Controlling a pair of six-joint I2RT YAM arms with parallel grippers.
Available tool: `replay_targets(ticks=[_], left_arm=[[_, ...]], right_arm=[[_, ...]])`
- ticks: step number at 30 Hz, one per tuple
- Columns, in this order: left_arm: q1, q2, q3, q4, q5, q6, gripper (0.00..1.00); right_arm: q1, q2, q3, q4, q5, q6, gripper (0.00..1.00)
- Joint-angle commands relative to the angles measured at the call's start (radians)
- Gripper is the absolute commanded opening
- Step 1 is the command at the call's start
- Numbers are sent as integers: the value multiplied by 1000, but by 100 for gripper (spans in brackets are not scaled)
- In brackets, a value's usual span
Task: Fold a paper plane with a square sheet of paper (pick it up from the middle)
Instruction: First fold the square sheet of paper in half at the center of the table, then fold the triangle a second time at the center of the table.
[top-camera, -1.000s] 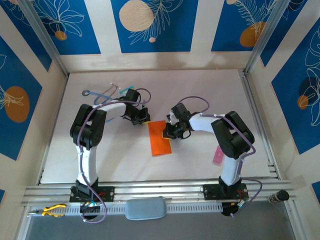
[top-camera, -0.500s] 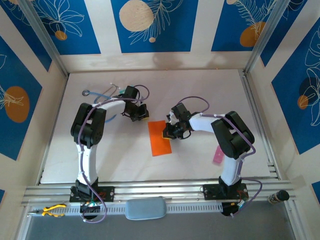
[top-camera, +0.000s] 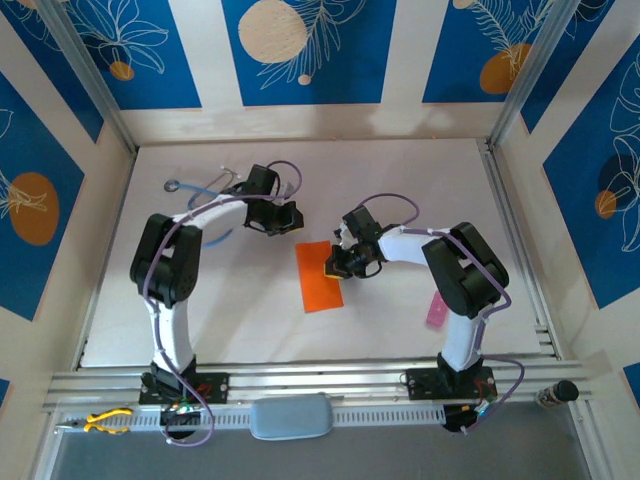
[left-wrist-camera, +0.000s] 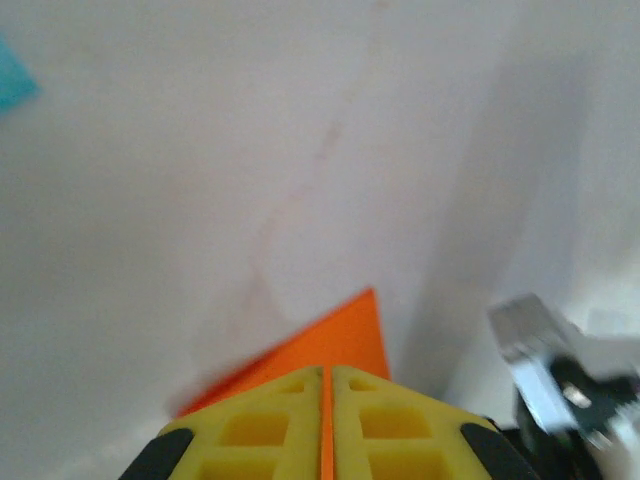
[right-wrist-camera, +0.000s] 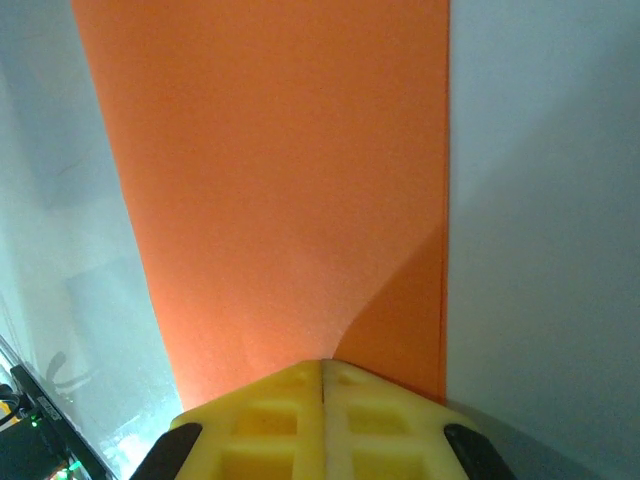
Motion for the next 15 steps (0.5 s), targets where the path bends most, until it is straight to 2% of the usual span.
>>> replay_targets(ticks=[1, 6, 15], left_arm=[[-30, -57, -68, 5, 63, 12, 11], [-44, -98, -156, 40, 72, -5, 12], [-45, -101, -204, 59, 75, -4, 12]], right_arm=[[13, -13, 15, -43, -2, 27, 2], [13, -92, -16, -3, -2, 49, 10], [-18, -335, -203, 31, 70, 130, 25]])
